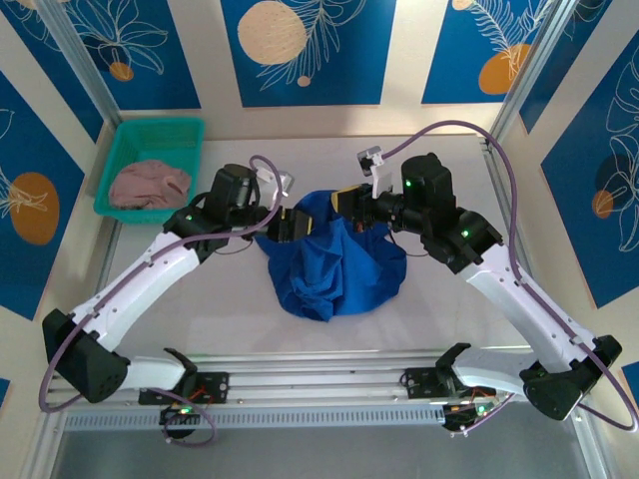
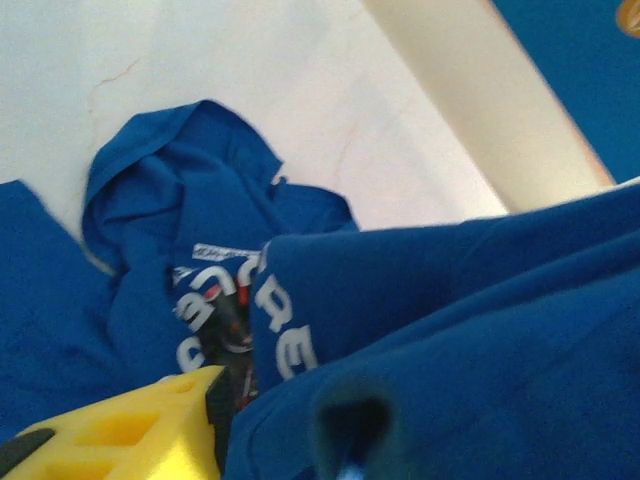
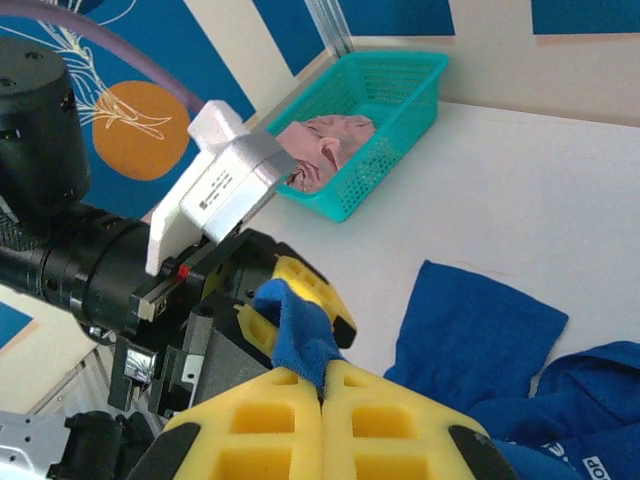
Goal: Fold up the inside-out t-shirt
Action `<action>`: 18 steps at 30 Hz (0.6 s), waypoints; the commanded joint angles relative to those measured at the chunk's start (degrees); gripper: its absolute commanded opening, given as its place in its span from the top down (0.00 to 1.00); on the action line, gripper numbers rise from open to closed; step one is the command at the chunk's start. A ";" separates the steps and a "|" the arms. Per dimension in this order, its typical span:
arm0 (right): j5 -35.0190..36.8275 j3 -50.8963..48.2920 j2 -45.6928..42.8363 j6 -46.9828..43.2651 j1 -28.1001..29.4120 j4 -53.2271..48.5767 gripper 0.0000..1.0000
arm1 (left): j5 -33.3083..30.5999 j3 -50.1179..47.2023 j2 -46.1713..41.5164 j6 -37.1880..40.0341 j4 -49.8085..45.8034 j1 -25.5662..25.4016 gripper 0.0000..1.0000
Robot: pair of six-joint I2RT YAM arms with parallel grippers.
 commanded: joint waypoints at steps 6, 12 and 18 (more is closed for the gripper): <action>4.43 1.46 -2.75 -7.37 -0.41 -1.67 1.00 | -11.91 1.70 -0.34 2.86 -10.71 0.83 0.81; 10.90 1.30 -3.93 -14.14 -0.52 -7.06 1.00 | -9.10 3.94 -2.80 6.36 -12.15 2.49 1.00; 13.47 1.64 -3.21 -14.08 -0.37 -8.76 1.00 | -3.92 4.98 -6.35 9.41 -12.95 4.56 1.00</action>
